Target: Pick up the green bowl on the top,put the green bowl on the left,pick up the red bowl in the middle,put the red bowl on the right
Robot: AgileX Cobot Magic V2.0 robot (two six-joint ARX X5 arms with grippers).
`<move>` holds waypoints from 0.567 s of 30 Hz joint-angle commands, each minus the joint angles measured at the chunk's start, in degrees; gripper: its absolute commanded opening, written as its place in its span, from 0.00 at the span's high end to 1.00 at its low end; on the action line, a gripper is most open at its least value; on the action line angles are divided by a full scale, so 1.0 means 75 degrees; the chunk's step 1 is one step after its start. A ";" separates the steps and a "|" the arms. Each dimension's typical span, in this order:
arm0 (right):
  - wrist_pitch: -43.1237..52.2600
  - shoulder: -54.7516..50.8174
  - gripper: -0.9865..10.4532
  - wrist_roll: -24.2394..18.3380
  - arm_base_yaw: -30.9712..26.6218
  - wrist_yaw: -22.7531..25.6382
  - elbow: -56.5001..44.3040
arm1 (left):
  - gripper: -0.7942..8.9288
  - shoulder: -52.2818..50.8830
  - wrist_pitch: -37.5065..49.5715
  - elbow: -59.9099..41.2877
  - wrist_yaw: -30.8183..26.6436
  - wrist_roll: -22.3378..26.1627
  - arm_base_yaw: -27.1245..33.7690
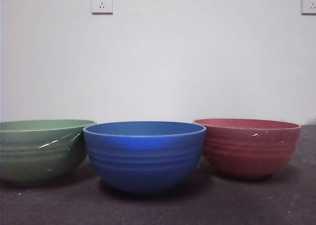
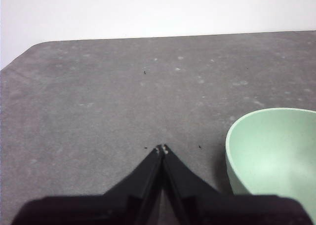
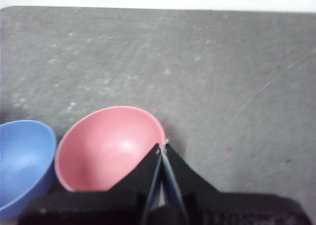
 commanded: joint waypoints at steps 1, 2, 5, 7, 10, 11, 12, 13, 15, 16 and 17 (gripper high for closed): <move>0.0367 -0.0580 0.93 -0.0854 -0.0396 -0.0096 -0.0335 | 0.92 -0.0020 0.0012 -0.0117 0.0058 -0.0070 0.0029; 0.0612 -0.0790 0.93 -0.0962 -0.0589 -0.0271 -0.0530 | 0.92 -0.0020 0.0012 -0.0117 0.0055 -0.0070 0.0029; 0.1434 -0.1349 0.93 -0.1017 -0.1131 -0.0484 -0.1317 | 0.92 -0.0020 0.0012 -0.0117 0.0058 -0.0070 0.0029; 0.1871 -0.1626 0.93 -0.0883 -0.1373 -0.0484 -0.1883 | 0.92 -0.0020 0.0012 -0.0117 0.0058 -0.0070 0.0029; 0.2387 -0.1973 0.93 -0.0895 -0.1652 -0.0530 -0.2739 | 0.92 -0.0020 0.0012 -0.0117 0.0052 -0.0070 0.0029; 0.2605 -0.2063 0.93 -0.0895 -0.1734 -0.0714 -0.3019 | 0.92 -0.0020 0.0012 -0.0117 0.0052 -0.0070 0.0029; 0.2841 -0.2157 0.93 -0.0909 -0.1813 -0.0935 -0.3281 | 0.92 -0.0020 0.0012 -0.0117 0.0055 -0.0070 0.0029; 0.3034 -0.2232 0.93 -0.0930 -0.1868 -0.1113 -0.3491 | 0.92 -0.0020 0.0012 -0.0117 0.0052 -0.0070 0.0029; 0.3316 -0.2390 0.93 -0.1026 -0.1912 -0.1475 -0.3879 | 0.92 -0.0020 0.0012 -0.0117 0.0052 -0.0070 0.0029; 0.3354 -0.2463 0.93 -0.1026 -0.1909 -0.1542 -0.3998 | 0.92 -0.0020 0.0012 -0.0117 0.0055 -0.0070 0.0029; 0.3383 -0.2521 0.93 -0.1026 -0.1909 -0.1609 -0.4115 | 0.92 -0.0020 0.0012 -0.0117 0.0052 -0.0070 0.0029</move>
